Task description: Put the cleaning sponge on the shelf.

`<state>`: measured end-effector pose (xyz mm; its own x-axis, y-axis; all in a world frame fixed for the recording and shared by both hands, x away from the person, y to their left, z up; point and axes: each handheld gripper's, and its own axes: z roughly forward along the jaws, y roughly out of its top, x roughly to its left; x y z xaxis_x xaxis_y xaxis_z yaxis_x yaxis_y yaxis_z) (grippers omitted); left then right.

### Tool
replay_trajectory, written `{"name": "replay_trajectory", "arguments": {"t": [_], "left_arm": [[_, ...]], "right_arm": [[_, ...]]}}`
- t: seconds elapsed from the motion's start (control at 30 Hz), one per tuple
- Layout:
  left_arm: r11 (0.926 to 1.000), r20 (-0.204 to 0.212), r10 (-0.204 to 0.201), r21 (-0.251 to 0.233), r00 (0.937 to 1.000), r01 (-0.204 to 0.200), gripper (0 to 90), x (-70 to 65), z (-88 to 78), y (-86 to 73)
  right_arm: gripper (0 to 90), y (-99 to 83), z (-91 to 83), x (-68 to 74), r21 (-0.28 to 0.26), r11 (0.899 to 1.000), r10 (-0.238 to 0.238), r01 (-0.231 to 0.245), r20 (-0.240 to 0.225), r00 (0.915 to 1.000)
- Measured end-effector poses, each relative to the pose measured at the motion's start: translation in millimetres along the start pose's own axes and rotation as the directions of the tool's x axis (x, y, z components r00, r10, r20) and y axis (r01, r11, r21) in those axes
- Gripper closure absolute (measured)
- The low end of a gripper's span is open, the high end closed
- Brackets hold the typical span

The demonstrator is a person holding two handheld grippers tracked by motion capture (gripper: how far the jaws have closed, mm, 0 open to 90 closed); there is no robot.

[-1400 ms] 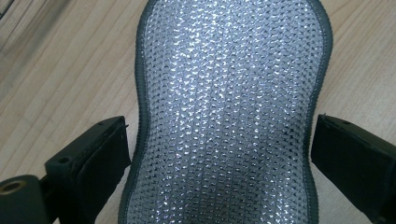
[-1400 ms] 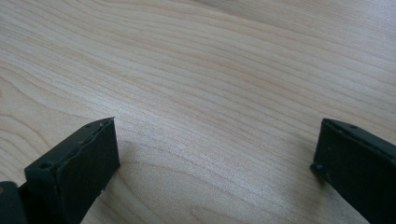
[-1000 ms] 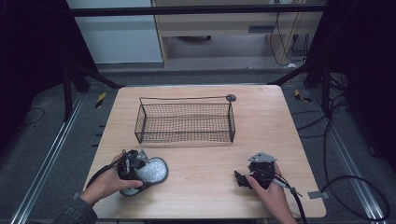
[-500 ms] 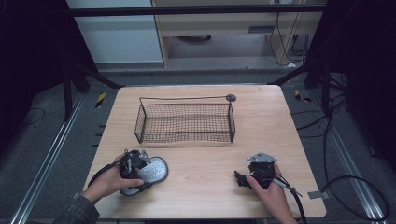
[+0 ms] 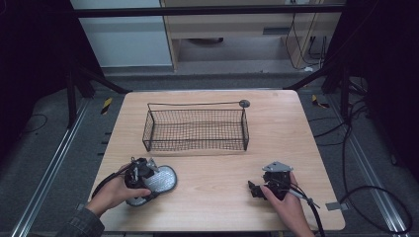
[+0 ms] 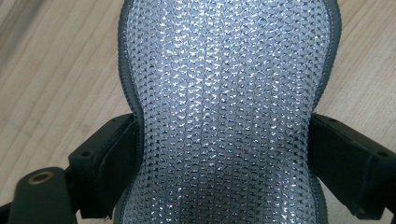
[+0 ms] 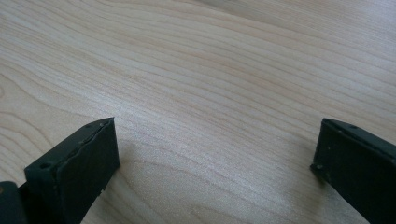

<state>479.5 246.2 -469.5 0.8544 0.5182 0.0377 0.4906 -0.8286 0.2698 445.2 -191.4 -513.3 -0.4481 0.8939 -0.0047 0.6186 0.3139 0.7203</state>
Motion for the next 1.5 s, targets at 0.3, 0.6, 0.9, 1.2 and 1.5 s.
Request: {"name": "replay_trajectory", "arguments": {"t": [0.3, 0.6, 0.9, 1.2, 1.5], "left_arm": [[0.9989, -0.041, 0.025, -0.040, 0.9989, -0.027, 11.4, -1.7, -14.0, 2.3], [0.9970, -0.093, 0.046, -0.058, 0.9946, -0.051, 11.3, 0.8, -29.6, 6.7], [0.9942, -0.147, 0.065, -0.075, 0.9870, -0.077, 11.3, 3.2, -45.8, 12.8], [0.9916, -0.186, 0.084, -0.081, 0.9789, -0.100, 11.4, 6.6, -67.0, 23.5], [0.9881, -0.221, 0.110, -0.081, 0.9691, -0.130, 11.7, 10.0, -83.6, 37.7]], "right_arm": [[0.4, 0.0, 0.1, -0.2, -0.001, 1.000, -0.002, 0.002, -0.002, 1.0000], [0.4, 0.1, 0.3, -0.5, -0.002, 1.000, -0.004, 0.004, -0.006, 1.0000], [0.4, 0.5, 0.6, -0.4, -0.002, 1.000, -0.004, 0.004, -0.009, 1.0000], [0.4, 0.4, 0.6, -0.6, -0.002, 1.000, -0.005, 0.005, -0.007, 1.0000], [0.4, 0.4, 0.6, -0.6, -0.003, 1.000, -0.006, 0.006, -0.008, 0.9999]]}}
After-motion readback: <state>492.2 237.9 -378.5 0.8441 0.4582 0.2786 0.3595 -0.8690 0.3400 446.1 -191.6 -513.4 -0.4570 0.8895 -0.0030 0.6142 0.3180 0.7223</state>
